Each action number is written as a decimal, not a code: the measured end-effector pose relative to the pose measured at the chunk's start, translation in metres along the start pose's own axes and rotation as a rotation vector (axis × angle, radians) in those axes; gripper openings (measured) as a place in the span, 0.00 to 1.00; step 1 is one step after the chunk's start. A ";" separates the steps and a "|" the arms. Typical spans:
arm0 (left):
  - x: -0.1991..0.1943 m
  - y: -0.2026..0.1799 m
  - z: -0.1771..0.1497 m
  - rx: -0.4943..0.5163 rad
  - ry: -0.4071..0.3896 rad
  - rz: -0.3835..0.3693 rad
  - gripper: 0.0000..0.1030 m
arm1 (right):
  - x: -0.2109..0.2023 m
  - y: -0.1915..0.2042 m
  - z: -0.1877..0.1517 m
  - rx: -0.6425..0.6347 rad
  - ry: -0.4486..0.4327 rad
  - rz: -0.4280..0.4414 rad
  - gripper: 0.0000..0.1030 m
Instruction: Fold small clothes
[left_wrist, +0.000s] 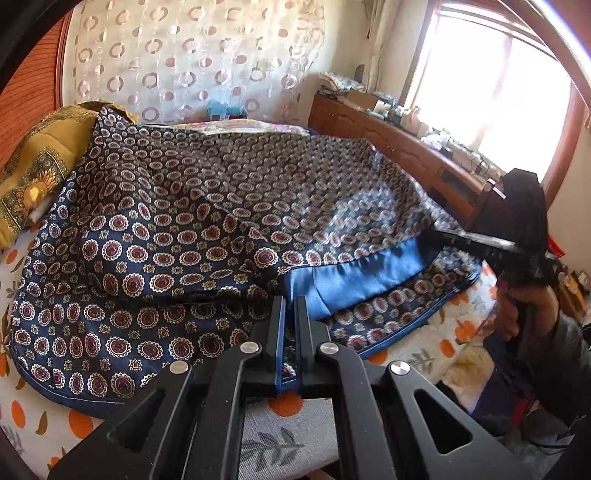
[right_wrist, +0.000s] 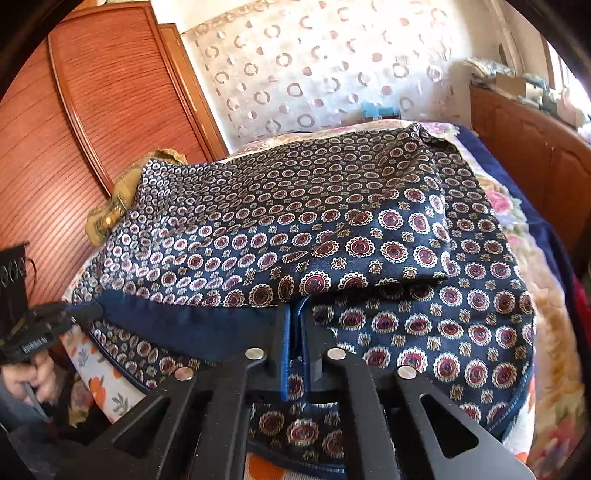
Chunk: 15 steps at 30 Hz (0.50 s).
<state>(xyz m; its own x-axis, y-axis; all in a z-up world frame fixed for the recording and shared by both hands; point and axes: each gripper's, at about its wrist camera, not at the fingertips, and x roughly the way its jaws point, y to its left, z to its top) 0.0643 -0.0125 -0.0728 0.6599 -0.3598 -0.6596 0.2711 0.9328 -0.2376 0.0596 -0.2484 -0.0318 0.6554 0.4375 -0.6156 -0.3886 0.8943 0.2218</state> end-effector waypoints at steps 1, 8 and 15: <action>-0.004 0.000 0.001 0.000 -0.009 0.000 0.05 | -0.002 0.001 -0.001 -0.003 -0.003 0.002 0.02; -0.033 0.007 0.000 -0.004 -0.052 0.005 0.05 | -0.050 0.011 -0.004 0.015 -0.045 0.052 0.02; -0.028 0.017 -0.014 -0.025 -0.012 0.034 0.05 | -0.049 0.011 -0.014 0.000 0.026 0.040 0.05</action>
<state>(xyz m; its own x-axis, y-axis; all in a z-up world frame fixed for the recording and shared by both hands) 0.0406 0.0136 -0.0688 0.6769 -0.3284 -0.6588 0.2309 0.9445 -0.2336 0.0143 -0.2614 -0.0099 0.6226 0.4701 -0.6256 -0.4139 0.8763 0.2466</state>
